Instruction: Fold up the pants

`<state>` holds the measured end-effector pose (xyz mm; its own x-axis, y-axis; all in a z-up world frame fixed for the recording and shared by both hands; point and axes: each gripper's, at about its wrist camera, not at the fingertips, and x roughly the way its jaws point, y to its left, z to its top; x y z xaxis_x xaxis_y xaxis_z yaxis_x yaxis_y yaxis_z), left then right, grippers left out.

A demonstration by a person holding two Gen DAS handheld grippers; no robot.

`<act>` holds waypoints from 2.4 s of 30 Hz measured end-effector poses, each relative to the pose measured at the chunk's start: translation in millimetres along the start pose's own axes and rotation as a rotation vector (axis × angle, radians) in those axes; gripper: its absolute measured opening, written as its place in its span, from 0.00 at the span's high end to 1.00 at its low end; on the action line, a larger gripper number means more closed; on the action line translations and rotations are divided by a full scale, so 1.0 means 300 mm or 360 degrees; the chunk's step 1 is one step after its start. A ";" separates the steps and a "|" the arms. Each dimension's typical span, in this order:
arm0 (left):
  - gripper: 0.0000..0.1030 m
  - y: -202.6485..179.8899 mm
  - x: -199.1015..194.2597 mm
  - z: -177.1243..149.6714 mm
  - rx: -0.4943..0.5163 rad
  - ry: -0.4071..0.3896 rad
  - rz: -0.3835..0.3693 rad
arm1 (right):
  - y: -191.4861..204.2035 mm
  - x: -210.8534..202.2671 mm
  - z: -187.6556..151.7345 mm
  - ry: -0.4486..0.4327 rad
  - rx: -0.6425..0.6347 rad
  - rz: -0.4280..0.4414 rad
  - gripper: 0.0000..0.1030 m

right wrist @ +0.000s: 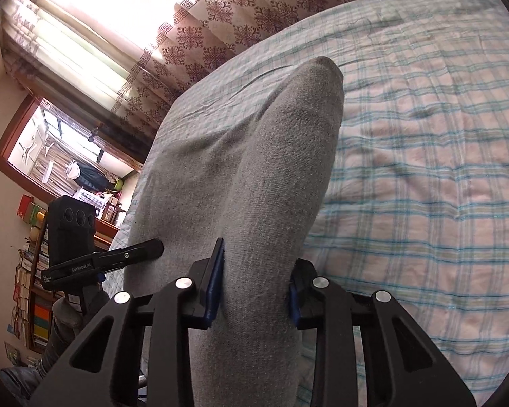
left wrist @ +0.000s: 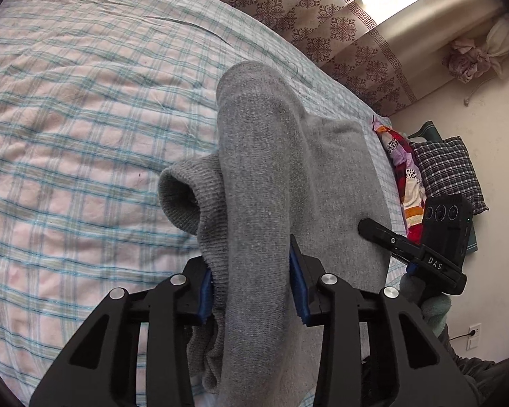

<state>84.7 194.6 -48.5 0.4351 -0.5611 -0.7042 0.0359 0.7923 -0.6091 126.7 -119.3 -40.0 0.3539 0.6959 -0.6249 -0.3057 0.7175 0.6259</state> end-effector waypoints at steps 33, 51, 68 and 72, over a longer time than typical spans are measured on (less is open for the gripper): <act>0.63 -0.655 0.855 0.397 0.0306 0.0347 -0.0124 | -0.762 -0.441 0.373 -0.0273 0.0315 -0.0370 0.71; 0.28 -0.648 0.893 0.379 0.0499 0.0247 0.0302 | -0.700 -0.467 0.315 -0.0352 0.0046 -0.0878 0.43; 0.26 -0.734 0.714 0.029 0.0971 0.0096 0.0602 | -0.492 -0.502 -0.066 -0.0297 -0.0108 -0.1163 0.43; 0.24 -0.724 0.738 -0.009 0.1019 0.0059 0.0652 | -0.521 -0.475 -0.083 -0.0255 -0.0099 -0.1187 0.43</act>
<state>170.9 -102.3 -73.2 0.4962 -0.1908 -0.8470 0.3979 0.9171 0.0265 102.0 -329.9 -60.5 0.6086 0.0173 -0.7933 0.0167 0.9993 0.0346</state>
